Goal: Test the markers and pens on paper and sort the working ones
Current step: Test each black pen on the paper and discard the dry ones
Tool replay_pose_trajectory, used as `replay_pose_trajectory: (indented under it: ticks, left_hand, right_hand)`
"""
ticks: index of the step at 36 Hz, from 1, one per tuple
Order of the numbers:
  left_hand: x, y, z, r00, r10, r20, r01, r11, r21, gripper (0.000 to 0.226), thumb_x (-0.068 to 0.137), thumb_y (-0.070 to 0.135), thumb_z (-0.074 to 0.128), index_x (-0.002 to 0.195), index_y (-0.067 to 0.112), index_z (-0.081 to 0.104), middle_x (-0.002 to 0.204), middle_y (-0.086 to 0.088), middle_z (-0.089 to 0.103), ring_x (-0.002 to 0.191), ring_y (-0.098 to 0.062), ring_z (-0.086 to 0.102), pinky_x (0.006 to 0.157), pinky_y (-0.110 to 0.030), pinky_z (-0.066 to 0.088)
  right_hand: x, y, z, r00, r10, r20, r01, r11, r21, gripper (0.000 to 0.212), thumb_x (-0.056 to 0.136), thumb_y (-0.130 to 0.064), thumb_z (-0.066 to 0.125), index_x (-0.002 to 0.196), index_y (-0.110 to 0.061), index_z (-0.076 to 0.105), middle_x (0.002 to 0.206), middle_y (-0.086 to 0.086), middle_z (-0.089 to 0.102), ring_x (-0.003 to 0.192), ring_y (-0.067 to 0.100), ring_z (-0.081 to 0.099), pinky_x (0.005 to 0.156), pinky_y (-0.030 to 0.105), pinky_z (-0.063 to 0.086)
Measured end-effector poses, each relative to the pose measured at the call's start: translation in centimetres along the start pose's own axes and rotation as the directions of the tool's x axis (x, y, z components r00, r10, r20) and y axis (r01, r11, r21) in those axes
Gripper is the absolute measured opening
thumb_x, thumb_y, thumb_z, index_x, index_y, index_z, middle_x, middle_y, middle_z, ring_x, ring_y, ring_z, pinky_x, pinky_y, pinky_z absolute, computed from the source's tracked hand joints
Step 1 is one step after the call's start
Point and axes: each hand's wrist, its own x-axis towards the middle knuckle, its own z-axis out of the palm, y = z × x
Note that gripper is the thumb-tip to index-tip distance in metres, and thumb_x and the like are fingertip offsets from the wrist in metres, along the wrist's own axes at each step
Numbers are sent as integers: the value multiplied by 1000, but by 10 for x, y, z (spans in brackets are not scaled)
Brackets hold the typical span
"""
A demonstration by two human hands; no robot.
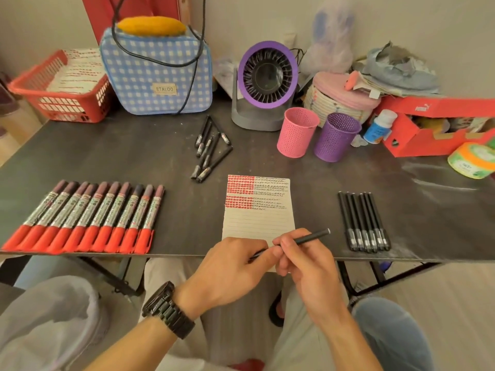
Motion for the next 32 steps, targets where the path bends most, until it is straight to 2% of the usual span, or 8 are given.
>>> replay_pose_trajectory:
  ticks: [6,10,13,16,19,23,26,32]
  left_hand:
    - [4,-8,-2,998,-56,-18,56,998,-3,72,81,89,36,57,21,39,47,8,37,47,-12,36,49,-21,27]
    - [7,-13,-6,999,-23,-37,28,992,126,62,77,96,27,70,36,44,65,21,53,58,-8,47,51,-21,29]
    - [12,-17,-12,997,4,-73,9,985,174,54,76,95,32,74,41,37,83,27,53,68,-7,49,55,-23,35]
    - [17,-23,-21,988,31,-151,2,977,211,46,82,85,40,79,39,35,77,18,53,75,-7,51,57,-22,39]
    - [26,-29,-30,974,11,-228,39,976,215,40,83,80,41,86,40,37,85,20,53,85,-2,52,65,-22,43]
    - [46,-37,-35,975,21,-223,46,955,293,33,85,73,43,101,45,35,100,27,48,93,-2,53,76,-22,47]
    - [62,-42,-34,980,22,-195,43,945,324,41,88,65,51,118,39,38,106,23,48,97,-4,51,82,-25,47]
    - [72,-53,-23,984,52,-173,15,931,364,59,87,67,50,132,31,40,107,20,50,101,-3,48,107,-25,34]
  right_hand:
    - [5,-3,-7,998,-53,16,54,996,-66,19,94,-20,62,85,-4,67,61,4,57,57,15,51,59,23,45]
    - [9,-5,-9,994,-90,54,98,982,-159,18,91,-31,64,84,-15,70,60,0,58,59,13,54,61,21,46]
    - [18,-6,-12,993,-103,-54,95,985,-144,25,85,-47,67,83,-21,69,57,3,55,58,17,52,62,28,44]
    - [30,-8,-19,968,-105,-228,88,993,-83,32,79,-56,73,78,-25,67,54,-1,50,54,16,46,59,32,40]
    - [44,-10,-26,948,-63,-312,70,998,10,20,87,-37,66,72,-24,66,53,0,47,49,16,44,56,33,39]
    - [62,-10,-31,967,39,-250,-22,998,67,29,100,-14,51,88,-15,77,73,17,71,60,24,66,57,30,55]
    - [78,-9,-26,969,90,-231,-96,995,-12,20,99,-17,59,92,-13,77,87,17,77,70,28,73,61,29,59]
    - [103,2,-19,969,-6,-246,-73,947,-314,24,90,-36,76,72,-22,67,61,7,68,51,17,64,49,25,50]
